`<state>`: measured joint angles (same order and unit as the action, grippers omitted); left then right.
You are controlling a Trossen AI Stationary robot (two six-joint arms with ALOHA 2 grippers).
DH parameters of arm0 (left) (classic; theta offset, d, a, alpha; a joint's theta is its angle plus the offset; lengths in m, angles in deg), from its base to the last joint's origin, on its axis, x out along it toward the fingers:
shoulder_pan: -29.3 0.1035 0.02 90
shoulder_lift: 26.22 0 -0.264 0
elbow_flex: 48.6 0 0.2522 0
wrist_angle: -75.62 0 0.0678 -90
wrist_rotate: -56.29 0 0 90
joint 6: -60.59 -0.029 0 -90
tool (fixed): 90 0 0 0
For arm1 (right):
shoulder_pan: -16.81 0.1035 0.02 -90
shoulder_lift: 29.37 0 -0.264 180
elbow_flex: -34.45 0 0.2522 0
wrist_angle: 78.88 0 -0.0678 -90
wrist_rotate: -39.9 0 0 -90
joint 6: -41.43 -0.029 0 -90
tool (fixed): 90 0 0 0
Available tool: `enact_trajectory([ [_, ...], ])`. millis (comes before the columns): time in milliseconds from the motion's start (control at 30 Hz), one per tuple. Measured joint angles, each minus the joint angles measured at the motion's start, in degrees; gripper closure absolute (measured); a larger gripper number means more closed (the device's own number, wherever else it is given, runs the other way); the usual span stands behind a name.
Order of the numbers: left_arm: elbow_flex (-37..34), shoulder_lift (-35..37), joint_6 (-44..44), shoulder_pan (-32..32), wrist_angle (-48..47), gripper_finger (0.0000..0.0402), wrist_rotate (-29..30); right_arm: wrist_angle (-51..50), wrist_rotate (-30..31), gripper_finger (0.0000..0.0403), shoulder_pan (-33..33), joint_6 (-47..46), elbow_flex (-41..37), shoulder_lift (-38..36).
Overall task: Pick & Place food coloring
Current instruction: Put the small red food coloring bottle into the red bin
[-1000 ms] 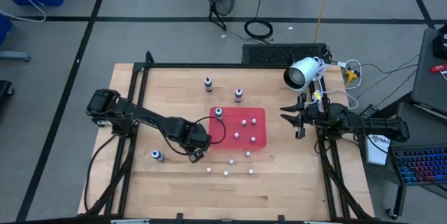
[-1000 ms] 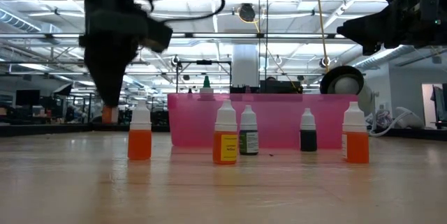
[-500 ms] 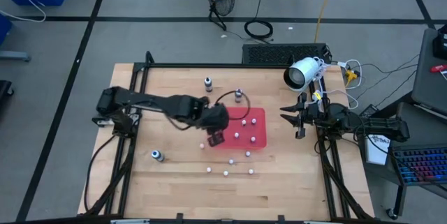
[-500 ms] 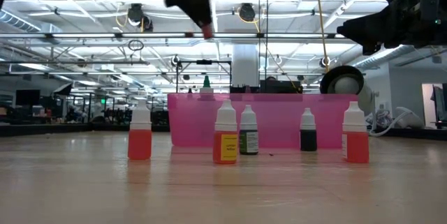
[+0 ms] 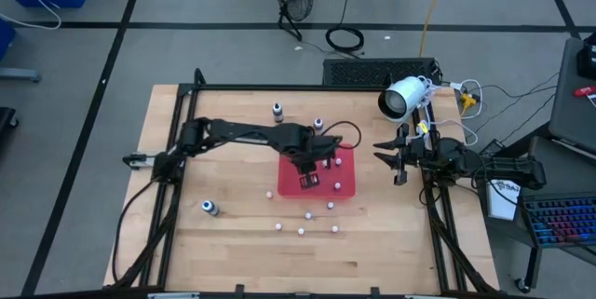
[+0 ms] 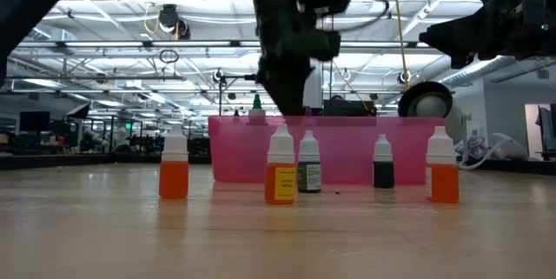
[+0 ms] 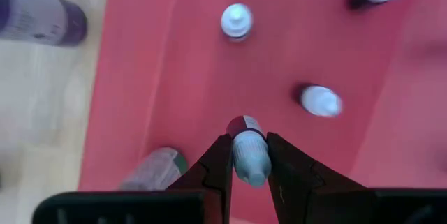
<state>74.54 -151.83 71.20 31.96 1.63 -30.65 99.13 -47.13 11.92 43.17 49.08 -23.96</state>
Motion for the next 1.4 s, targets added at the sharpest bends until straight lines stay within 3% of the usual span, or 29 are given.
enact_trajectory([
  [533, 0.0, -5.0, -0.2, 3.3, 6.9, 0.0333, -6.1, 0.0, 0.0, 0.0303, 0.0, 0.0, 0.0, 0.0],
  [1233, 0.0, -5.5, 0.5, 3.1, 7.4, 0.0324, -6.2, 0.0, 0.0, 0.0303, 0.0, 0.0, 0.0, 0.0],
  [1400, 0.0, -5.5, 0.7, 3.0, 7.4, 0.0306, -6.2, 0.0, 0.0, 0.0303, 0.0, 0.0, 0.0, 0.0],
])
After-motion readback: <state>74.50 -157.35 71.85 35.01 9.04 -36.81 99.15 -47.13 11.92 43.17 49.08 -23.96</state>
